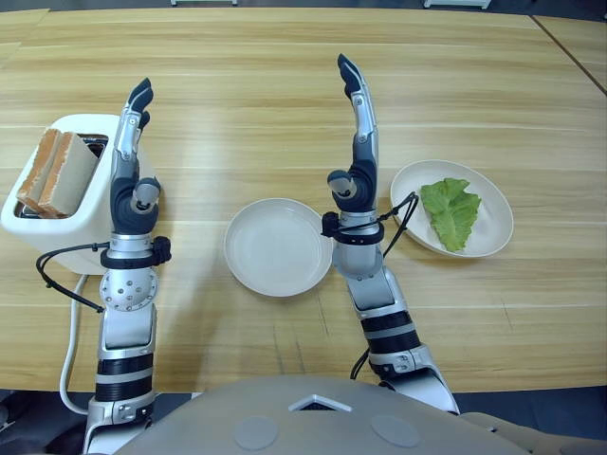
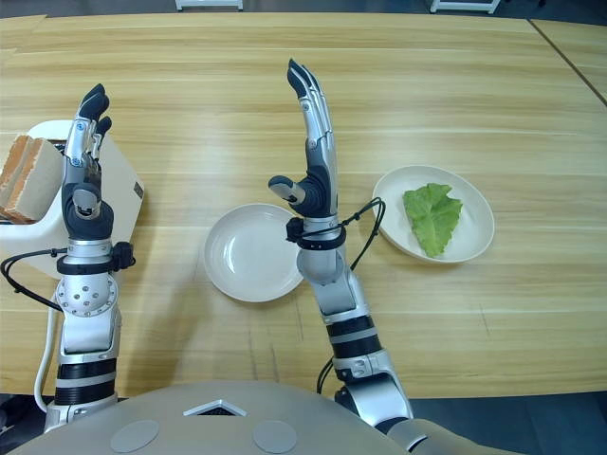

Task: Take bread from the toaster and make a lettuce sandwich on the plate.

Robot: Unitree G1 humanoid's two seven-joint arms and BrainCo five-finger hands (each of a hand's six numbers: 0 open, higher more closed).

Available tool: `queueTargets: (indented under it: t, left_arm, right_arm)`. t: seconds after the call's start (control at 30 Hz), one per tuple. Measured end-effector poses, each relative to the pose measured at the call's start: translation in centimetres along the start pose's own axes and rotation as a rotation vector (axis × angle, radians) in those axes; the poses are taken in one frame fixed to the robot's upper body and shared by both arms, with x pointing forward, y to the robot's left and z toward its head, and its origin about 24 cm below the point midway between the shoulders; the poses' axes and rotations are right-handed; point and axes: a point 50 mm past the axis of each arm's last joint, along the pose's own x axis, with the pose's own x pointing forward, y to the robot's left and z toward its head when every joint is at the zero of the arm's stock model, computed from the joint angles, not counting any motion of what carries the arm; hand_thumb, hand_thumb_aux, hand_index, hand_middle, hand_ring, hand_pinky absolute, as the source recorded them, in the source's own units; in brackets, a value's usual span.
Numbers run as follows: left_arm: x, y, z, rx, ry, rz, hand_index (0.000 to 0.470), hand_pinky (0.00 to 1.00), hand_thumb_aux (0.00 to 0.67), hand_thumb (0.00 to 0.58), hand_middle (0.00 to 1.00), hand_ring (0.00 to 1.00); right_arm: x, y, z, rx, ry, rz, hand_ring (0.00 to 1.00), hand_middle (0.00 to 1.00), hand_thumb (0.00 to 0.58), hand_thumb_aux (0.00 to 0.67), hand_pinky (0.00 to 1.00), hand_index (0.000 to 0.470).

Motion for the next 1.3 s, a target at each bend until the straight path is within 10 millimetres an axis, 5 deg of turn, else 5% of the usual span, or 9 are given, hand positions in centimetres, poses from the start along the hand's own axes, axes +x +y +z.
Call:
queueTargets:
  t: [0.47,0.73,0.9,1.1,1.3]
  left_arm:
    - [0.0,0.5,0.3,0.039,-0.013,0.002,0.000,0.00,0.000,0.000,0.00,0.00]
    - [1.7,11.1,3.2,0.679,-0.074,-0.038,0.000,0.00,0.000,0.000,0.00,0.00]
    - [0.7,17.7,2.2,1.150,0.208,-0.162,0.000,0.00,0.000,0.000,0.00,0.00]
    - [-3.8,21.7,-2.1,1.261,0.647,-0.365,0.000,0.00,0.000,0.000,0.00,0.00]
    - [-4.0,22.2,-2.9,1.382,0.656,-0.383,0.000,0.00,0.000,0.000,0.00,0.00]
  right_arm:
    - [0.0,0.0,0.0,0.001,0.000,0.002,0.00,0.00,0.000,0.000,0.00,0.000]
    - [-0.1,0.0,0.0,-0.002,0.002,0.001,0.00,0.00,0.000,0.000,0.00,0.000]
    - [-0.2,-0.1,0.0,-0.004,0.005,0.001,0.00,0.00,0.000,0.000,0.00,0.000]
    - [-0.2,0.0,0.0,-0.003,0.006,0.005,0.00,0.00,0.000,0.000,0.00,0.000]
    - [-0.2,0.0,0.0,-0.004,0.006,0.007,0.00,0.00,0.000,0.000,0.00,0.000]
